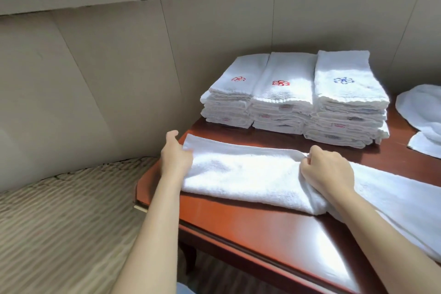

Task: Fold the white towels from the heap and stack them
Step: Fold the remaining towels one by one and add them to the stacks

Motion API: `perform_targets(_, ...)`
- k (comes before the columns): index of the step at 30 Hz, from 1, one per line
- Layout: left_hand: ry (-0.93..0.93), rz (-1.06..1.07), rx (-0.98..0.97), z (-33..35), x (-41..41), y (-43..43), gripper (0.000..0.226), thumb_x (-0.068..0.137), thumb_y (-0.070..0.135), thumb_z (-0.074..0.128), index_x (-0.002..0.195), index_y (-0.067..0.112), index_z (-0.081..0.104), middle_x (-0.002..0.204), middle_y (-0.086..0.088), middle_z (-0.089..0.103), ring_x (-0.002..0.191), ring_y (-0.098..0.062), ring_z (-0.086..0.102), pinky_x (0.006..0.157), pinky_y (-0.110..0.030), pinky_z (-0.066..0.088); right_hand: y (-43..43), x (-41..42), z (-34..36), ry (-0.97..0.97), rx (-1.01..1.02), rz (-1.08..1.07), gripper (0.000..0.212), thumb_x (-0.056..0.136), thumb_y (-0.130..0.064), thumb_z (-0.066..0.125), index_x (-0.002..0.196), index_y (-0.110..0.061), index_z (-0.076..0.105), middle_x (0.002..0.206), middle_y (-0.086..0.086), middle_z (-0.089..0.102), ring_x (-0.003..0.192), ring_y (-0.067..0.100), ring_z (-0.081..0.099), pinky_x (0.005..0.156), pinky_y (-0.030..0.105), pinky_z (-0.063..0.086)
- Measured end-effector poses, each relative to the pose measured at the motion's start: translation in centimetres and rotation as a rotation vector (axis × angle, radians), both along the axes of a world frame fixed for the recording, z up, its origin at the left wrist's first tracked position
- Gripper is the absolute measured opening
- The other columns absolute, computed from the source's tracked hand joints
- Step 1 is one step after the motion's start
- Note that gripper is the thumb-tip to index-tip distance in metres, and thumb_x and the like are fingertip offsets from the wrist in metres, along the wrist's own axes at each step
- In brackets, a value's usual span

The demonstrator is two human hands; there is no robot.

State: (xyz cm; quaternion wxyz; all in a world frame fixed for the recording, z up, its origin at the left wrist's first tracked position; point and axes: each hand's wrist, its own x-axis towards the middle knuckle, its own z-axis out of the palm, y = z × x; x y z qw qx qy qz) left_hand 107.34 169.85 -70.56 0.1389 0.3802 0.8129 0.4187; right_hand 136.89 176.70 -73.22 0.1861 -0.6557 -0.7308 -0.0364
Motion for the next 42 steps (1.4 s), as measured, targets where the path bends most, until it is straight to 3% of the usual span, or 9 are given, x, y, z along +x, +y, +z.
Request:
perform_targets(6,-0.052,0.054,-0.028,-0.8,-0.3,-0.1,0.060,0.094,0.040,0.052,0.140,0.008,0.032,0.130,-0.011,0.053,0.107,-0.029,0.053,0.080,-0.030,0.038,0.2,0.0,-0.2,0.008,0.023,0.004,0.016,0.087,-0.022,0.045,0.083,-0.010,0.054,0.079,0.011,0.062,0.080,0.034,0.054,0.063,0.035,0.033)
perform_targets(11,0.174,0.030,-0.370,-0.7,-0.9,-0.2,0.030,0.088,0.025,0.054,0.101,-0.002,0.049,0.117,-0.020,0.061,0.106,-0.037,0.059,0.075,-0.037,0.047,0.1,0.1,-0.2,0.041,0.026,0.006,0.016,0.087,-0.023,0.044,0.081,-0.010,0.053,0.076,0.010,0.062,0.075,0.031,0.049,0.063,0.035,0.032)
perform_targets(16,0.233,0.025,-0.485,-0.2,-0.9,-0.3,0.008,0.090,0.016,0.048,0.095,0.009,0.049,0.111,-0.014,0.060,0.105,-0.034,0.056,0.074,-0.033,0.039,0.0,0.1,-0.2,0.048,0.026,0.014,0.016,0.089,-0.022,0.045,0.084,-0.010,0.055,0.080,0.010,0.064,0.081,0.033,0.053,0.064,0.035,0.034)
perform_targets(23,0.322,0.146,-0.477,1.3,2.5,0.2,0.046,0.089,0.011,0.053,0.131,0.009,0.035,0.135,-0.016,0.039,0.125,-0.033,0.041,0.094,-0.041,0.038,-1.0,1.5,0.5,0.193,-0.067,0.119,0.017,0.092,-0.013,0.044,0.105,-0.012,0.055,0.104,0.011,0.052,0.094,0.034,0.052,0.072,0.036,0.038)
perform_targets(26,0.411,-0.019,-0.448,1.5,6.1,1.2,0.046,0.088,0.012,0.051,0.132,0.011,0.039,0.137,-0.016,0.033,0.128,-0.034,0.034,0.103,-0.043,0.033,-2.3,3.8,1.2,0.144,-0.106,0.107,0.032,0.087,-0.007,0.043,0.117,-0.016,0.046,0.111,0.008,0.048,0.095,0.032,0.052,0.074,0.039,0.044)
perform_targets(30,0.463,-0.418,-0.403,0.9,13.3,2.5,0.041,0.094,0.027,0.046,0.132,0.016,0.041,0.136,-0.012,0.035,0.125,-0.032,0.035,0.101,-0.044,0.037,-5.4,7.8,1.8,-0.076,-0.145,0.107,0.046,0.076,-0.038,0.048,0.116,-0.015,0.044,0.105,0.006,0.050,0.099,0.031,0.050,0.068,0.035,0.035)
perform_targets(33,0.502,-0.653,-0.370,-0.1,19.1,3.2,0.044,0.095,0.038,0.041,0.135,0.019,0.041,0.139,-0.011,0.035,0.131,-0.032,0.031,0.106,-0.046,0.032,-7.5,10.5,1.7,-0.166,-0.179,0.046,0.032,0.091,-0.041,0.043,0.114,-0.019,0.043,0.108,0.000,0.050,0.104,0.027,0.048,0.073,0.035,0.040)
perform_targets(38,0.575,-0.652,-0.399,-1.4,24.1,4.1,0.042,0.097,0.027,0.025,0.137,0.024,0.038,0.145,-0.007,0.034,0.136,-0.034,0.023,0.109,-0.051,0.022,-9.1,15.2,3.4,0.002,-0.404,-0.069,0.029,0.083,-0.013,0.043,0.111,-0.020,0.048,0.109,-0.001,0.050,0.108,0.023,0.049,0.078,0.034,0.044)
perform_targets(42,0.547,-0.593,-0.306,-2.2,24.2,4.8,0.038,0.094,0.027,0.028,0.127,0.024,0.048,0.138,-0.007,0.045,0.129,-0.031,0.033,0.105,-0.047,0.026,-10.1,19.1,4.5,-0.005,-0.428,-0.194,0.028,0.084,-0.018,0.047,0.111,-0.020,0.053,0.113,-0.001,0.058,0.101,0.023,0.055,0.073,0.030,0.044)
